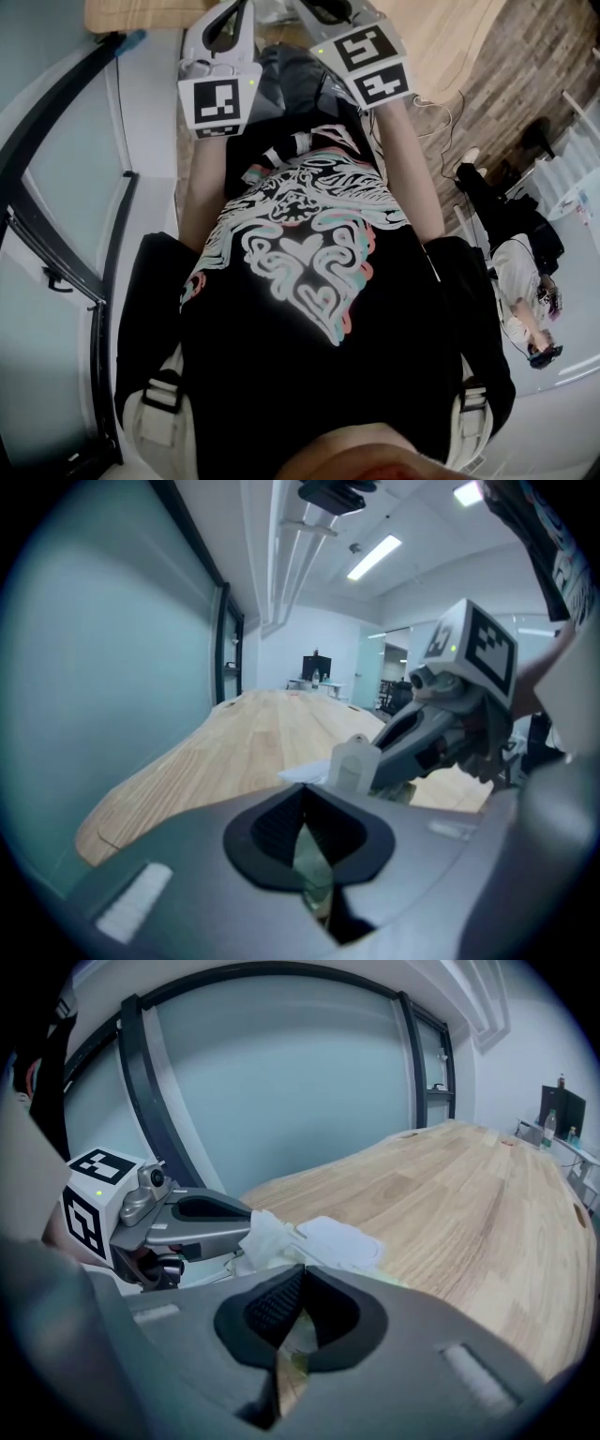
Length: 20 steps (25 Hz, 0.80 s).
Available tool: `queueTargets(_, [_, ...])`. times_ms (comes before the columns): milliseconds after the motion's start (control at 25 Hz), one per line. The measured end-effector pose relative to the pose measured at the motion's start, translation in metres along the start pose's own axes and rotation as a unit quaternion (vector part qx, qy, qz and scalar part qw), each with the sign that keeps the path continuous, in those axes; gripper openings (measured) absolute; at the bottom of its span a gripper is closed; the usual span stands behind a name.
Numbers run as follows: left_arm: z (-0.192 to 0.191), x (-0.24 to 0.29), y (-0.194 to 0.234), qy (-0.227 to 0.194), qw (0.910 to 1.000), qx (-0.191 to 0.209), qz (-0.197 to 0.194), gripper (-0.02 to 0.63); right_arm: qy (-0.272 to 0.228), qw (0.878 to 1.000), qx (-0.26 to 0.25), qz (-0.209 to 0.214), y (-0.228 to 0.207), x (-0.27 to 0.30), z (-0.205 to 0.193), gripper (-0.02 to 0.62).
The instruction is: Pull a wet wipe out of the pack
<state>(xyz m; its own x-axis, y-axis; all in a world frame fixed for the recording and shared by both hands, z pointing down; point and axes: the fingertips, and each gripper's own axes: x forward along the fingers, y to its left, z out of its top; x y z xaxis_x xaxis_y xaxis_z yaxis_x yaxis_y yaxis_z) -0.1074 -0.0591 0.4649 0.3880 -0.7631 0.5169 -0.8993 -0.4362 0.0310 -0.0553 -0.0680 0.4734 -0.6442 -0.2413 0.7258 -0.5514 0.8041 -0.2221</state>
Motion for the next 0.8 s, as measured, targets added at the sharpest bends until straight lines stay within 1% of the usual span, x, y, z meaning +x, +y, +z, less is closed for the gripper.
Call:
queueTargets(360, [0.0015, 0.0028, 0.0009, 0.0, 1.0, 0.0, 0.002, -0.014, -0.012, 1.0, 0.012, 0.001, -0.0034, -0.0031, -0.0009, 0.002])
queueTargets(800, [0.0041, -0.0013, 0.0045, -0.001, 1.0, 0.001, 0.005, -0.014, -0.045, 0.998, 0.035, -0.004, -0.0025, -0.0099, 0.0059, 0.0])
